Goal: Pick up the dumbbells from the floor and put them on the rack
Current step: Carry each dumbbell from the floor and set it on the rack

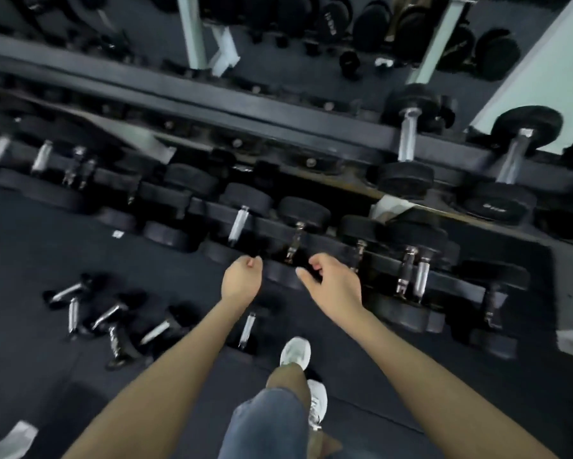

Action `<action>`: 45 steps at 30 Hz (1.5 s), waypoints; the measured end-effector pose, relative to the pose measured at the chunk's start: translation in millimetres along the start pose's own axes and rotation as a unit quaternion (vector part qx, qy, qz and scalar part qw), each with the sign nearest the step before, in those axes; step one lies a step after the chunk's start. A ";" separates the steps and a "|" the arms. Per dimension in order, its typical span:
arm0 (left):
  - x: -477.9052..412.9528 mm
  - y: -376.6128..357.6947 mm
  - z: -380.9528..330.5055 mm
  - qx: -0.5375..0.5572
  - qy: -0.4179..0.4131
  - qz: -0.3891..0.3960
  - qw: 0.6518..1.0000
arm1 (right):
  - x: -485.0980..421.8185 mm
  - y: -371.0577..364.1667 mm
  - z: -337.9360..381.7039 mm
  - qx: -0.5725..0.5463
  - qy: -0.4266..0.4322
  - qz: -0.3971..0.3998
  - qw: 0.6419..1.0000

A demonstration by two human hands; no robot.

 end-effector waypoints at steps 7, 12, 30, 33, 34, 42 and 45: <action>31.3 64.4 169.6 0.027 0.133 -0.059 0.989 | 37.7 -129.7 27.1 0.051 0.016 0.143 0.988; 45.2 72.0 269.6 0.057 0.211 -0.054 0.974 | 46.0 -215.8 19.2 0.059 -0.065 0.222 0.971; -194.5 -119.2 454.3 -0.139 0.092 0.189 0.968 | -54.1 -551.8 -181.6 -0.164 -0.396 0.145 0.892; -238.7 -171.4 488.0 -0.124 0.120 0.182 0.968 | -89.5 -606.2 -218.3 -0.203 -0.390 0.132 0.888; -252.8 -186.7 497.9 -0.111 0.124 0.172 0.971 | -100.4 -618.5 -222.9 -0.216 -0.394 0.124 0.885; -338.6 -286.7 564.2 -0.122 0.068 0.181 0.973 | -152.4 -719.7 -282.4 -0.332 -0.425 0.136 0.832; -345.7 -316.7 580.0 -0.081 0.092 0.255 0.959 | -163.3 -741.9 -291.3 -0.399 -0.428 0.135 0.800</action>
Point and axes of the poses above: each hand's wrist, its own x-axis away from the middle knuckle, its own y-axis out of the back of the hand, z = x × y, the point moved 7 cm from there along -x, towards the middle knuckle
